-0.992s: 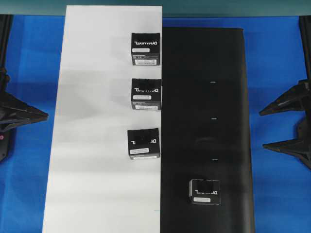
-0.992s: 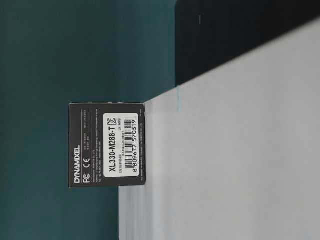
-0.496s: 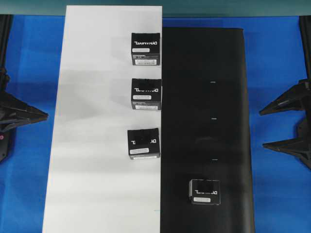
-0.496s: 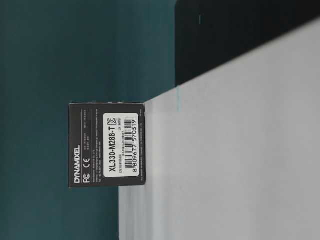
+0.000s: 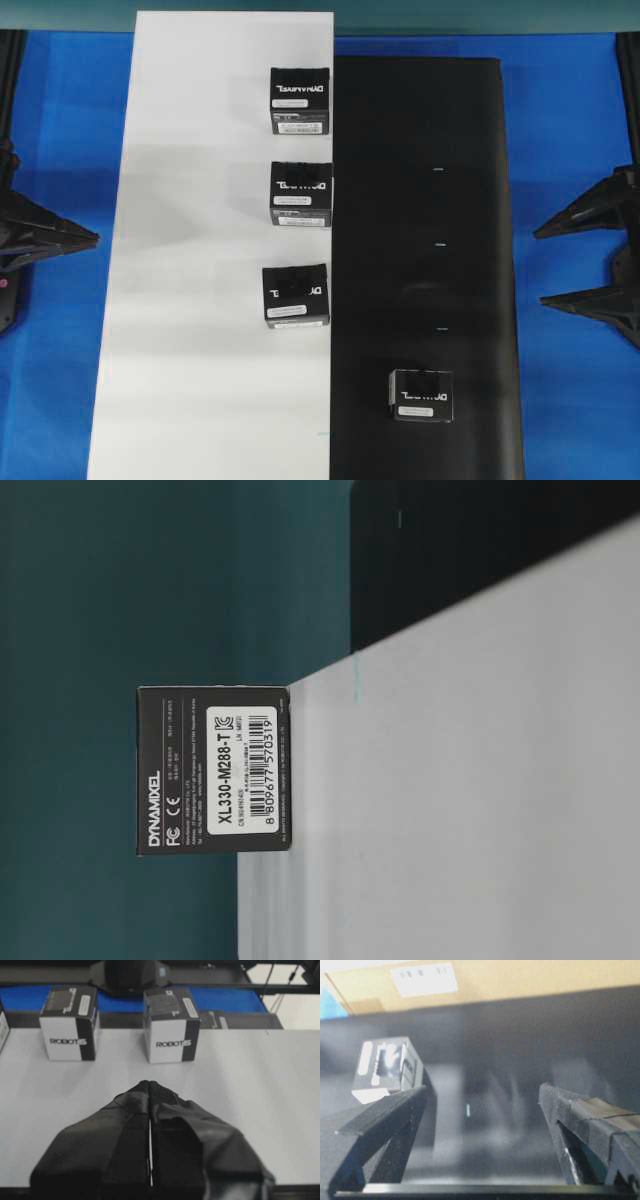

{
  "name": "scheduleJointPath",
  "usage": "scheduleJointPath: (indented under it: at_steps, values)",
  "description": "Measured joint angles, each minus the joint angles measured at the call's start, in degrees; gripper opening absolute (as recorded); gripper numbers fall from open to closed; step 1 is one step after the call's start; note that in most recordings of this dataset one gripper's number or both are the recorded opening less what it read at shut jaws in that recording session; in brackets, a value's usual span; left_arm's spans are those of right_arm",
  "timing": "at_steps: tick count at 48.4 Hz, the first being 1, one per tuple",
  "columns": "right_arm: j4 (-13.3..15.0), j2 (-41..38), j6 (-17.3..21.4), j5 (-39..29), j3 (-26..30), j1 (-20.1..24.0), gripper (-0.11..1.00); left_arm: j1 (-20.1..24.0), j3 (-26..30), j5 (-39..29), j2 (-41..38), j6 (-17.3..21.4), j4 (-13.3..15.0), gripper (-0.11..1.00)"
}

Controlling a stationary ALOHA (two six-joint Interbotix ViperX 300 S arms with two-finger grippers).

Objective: Place the box from the black base onto the white base.

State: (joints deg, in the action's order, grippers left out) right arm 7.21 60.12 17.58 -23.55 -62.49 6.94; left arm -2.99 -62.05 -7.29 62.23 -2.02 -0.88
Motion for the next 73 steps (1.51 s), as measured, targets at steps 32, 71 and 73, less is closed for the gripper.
scheduleJointPath:
  at_steps: [32, 71, 73]
  values:
    - [-0.4, 6.2, 2.5, 0.0, -3.3, 0.0, 0.99, 0.0, -0.1, 0.0, 1.3, 0.7, 0.1, -0.04]
    - [-0.3, 7.3, 2.5, -0.2, -4.0, -0.2, 0.99, -1.0, -0.1, -0.4, 1.8, -0.2, 0.0, -0.04]
    - [-0.3, 7.3, 2.5, -0.2, -4.0, -0.1, 0.99, -1.0, -0.1, -0.4, 1.8, -0.2, 0.1, -0.04]
